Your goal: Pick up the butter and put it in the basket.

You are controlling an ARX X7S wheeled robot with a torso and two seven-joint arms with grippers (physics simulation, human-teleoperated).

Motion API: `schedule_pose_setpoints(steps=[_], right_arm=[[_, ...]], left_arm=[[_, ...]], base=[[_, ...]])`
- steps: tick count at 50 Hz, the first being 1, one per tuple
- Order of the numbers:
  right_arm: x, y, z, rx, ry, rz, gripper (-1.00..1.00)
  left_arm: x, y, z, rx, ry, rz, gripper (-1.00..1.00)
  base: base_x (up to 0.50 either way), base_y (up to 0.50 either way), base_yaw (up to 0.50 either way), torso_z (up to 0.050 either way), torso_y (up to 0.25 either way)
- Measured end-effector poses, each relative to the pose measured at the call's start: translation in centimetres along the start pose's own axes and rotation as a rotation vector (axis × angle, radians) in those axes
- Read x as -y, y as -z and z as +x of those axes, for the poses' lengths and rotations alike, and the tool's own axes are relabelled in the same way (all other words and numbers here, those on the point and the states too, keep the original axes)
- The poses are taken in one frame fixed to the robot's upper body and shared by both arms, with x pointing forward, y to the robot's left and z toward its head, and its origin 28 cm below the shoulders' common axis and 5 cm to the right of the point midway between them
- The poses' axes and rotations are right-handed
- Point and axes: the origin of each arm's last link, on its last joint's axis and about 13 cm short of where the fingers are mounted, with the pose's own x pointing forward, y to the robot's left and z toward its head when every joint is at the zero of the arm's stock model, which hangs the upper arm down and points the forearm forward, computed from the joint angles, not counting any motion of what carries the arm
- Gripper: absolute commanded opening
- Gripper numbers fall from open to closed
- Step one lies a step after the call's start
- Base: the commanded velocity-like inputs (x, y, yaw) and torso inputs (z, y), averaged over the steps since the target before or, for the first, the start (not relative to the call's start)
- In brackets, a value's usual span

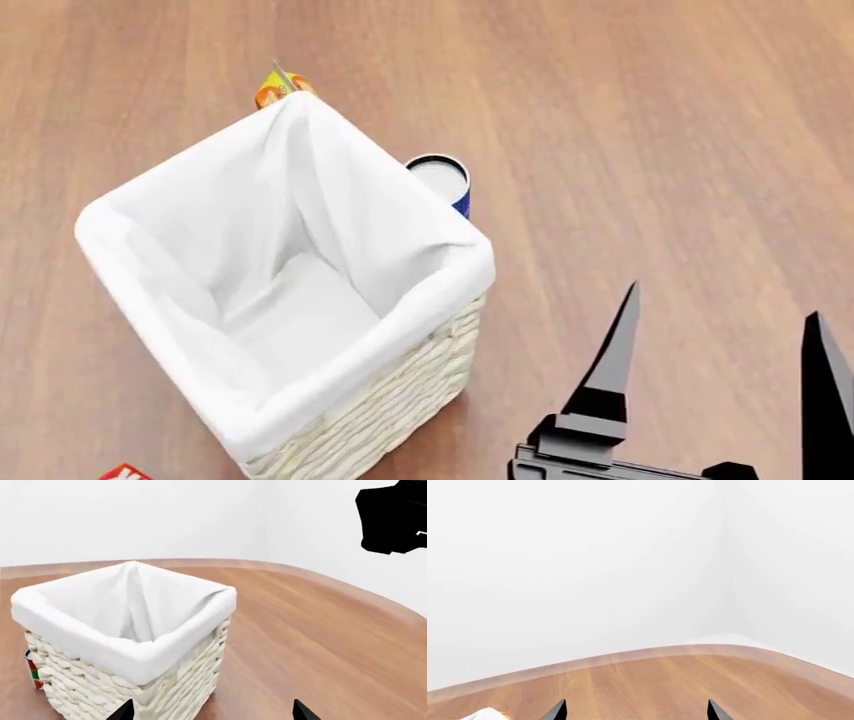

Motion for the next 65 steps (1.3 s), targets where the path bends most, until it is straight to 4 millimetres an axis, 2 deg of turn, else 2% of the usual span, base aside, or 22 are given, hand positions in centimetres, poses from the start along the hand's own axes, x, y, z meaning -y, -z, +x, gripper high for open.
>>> schedule_pose_setpoints(steps=[41, 65], right_arm=[[0.0, -0.2, 0.0, 0.002, -0.009, 0.004, 1.0], [0.0, -0.4, 0.0, 0.007, -0.013, 0.01, 1.0]], left_arm=[[0.5, 4.3, 0.1, -0.305, -0.04, 0.009, 1.0], [1.6, 5.0, 0.8, -0.396, -0.016, 0.018, 1.0]], base=[[0.0, 0.0, 0.0, 0.0, 0.0], [0.0, 0.0, 0.0, 0.0, 0.0]])
